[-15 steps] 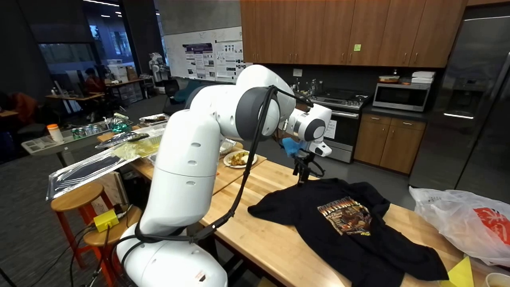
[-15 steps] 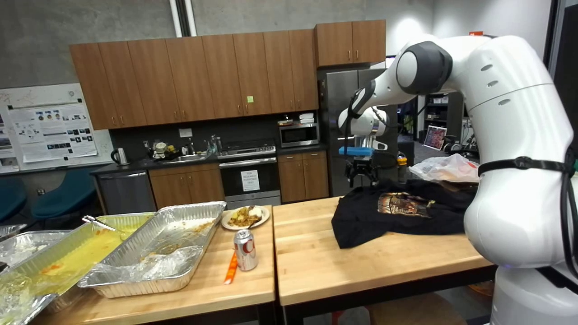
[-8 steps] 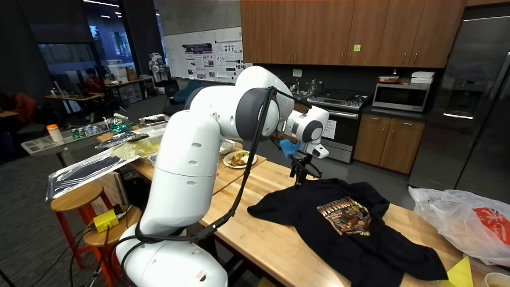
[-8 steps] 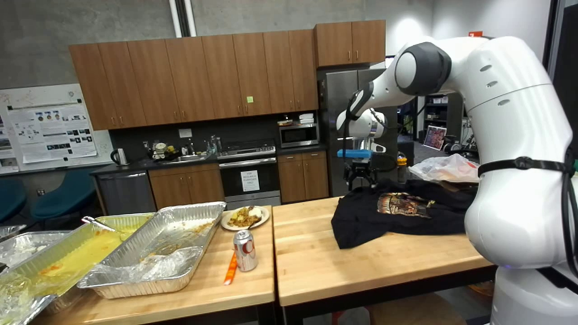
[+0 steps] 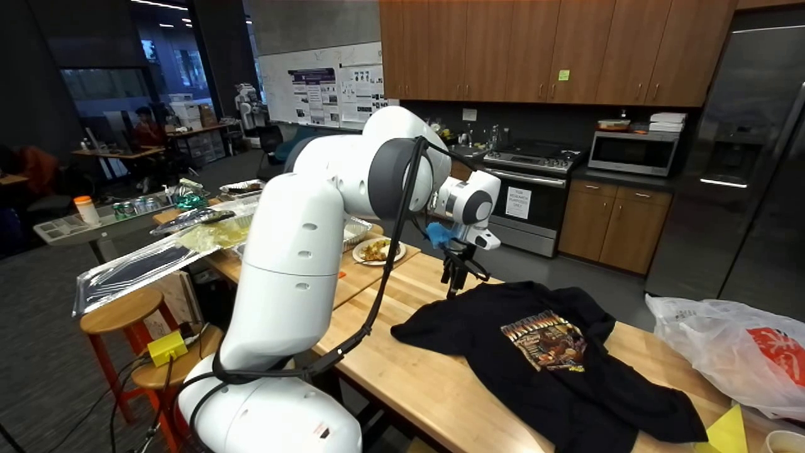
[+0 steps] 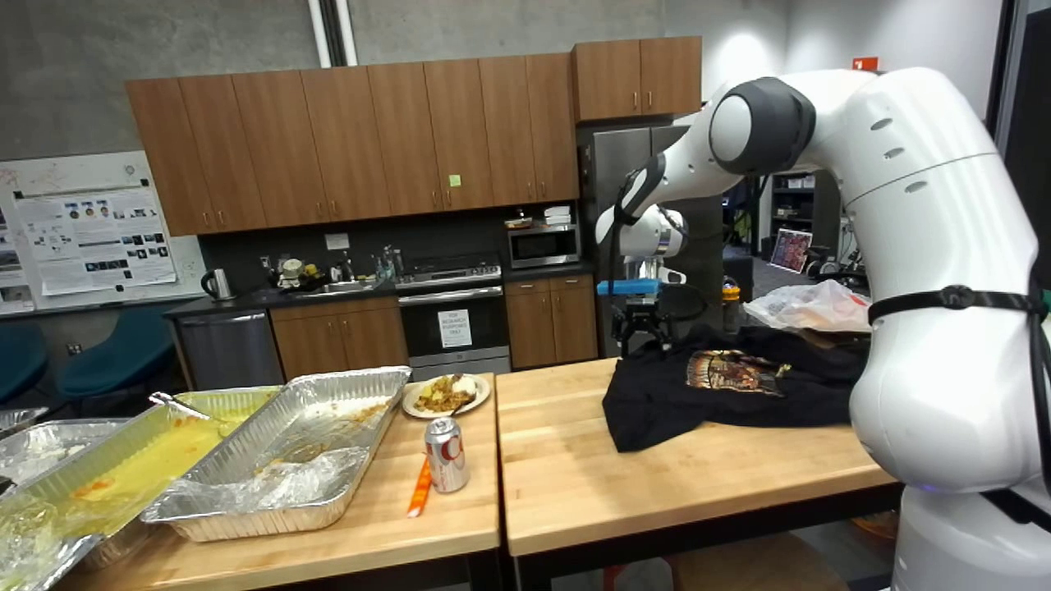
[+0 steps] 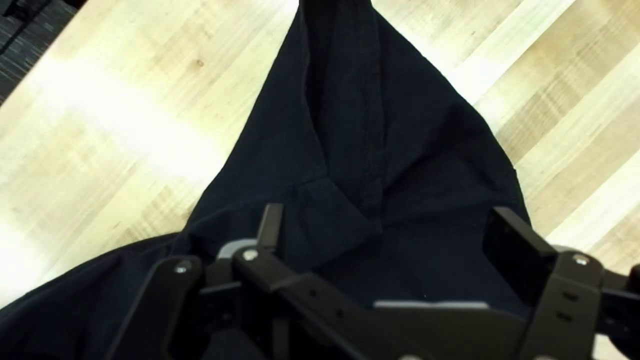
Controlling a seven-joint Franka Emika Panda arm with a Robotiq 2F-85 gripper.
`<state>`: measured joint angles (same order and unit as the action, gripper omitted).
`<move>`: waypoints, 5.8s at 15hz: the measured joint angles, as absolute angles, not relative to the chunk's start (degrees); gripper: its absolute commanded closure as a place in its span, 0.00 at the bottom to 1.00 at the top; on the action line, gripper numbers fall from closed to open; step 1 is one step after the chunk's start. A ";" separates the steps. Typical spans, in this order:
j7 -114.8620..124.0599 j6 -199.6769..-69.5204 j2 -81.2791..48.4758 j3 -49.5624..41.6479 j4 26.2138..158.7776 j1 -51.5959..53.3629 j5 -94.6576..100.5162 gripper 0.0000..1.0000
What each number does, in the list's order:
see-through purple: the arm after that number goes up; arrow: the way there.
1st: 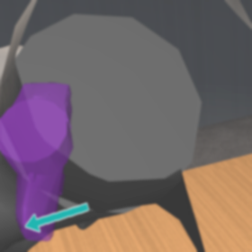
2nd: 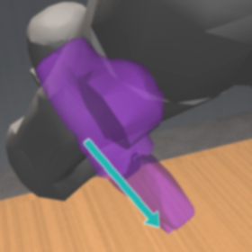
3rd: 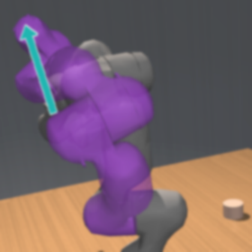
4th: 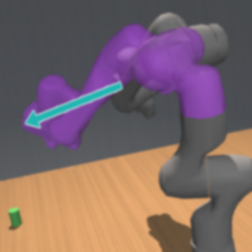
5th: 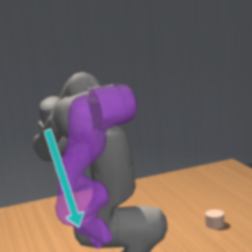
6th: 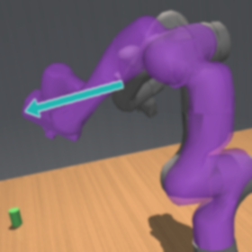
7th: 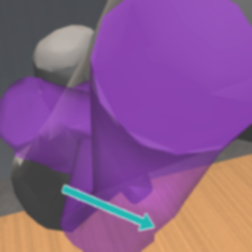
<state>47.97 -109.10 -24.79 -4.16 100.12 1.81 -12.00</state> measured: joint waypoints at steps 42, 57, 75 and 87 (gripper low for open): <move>57.53 -113.34 -29.72 -2.59 106.29 8.10 -5.84 0.99; 81.46 -113.35 -22.46 -2.40 120.94 8.41 -13.84 0.99; 81.31 -113.61 -20.87 -1.24 121.12 6.73 -11.55 0.00; 76.78 -113.36 -14.15 -2.44 121.72 4.26 -2.61 0.00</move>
<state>76.78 -113.36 -14.15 -2.44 121.72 4.26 -2.61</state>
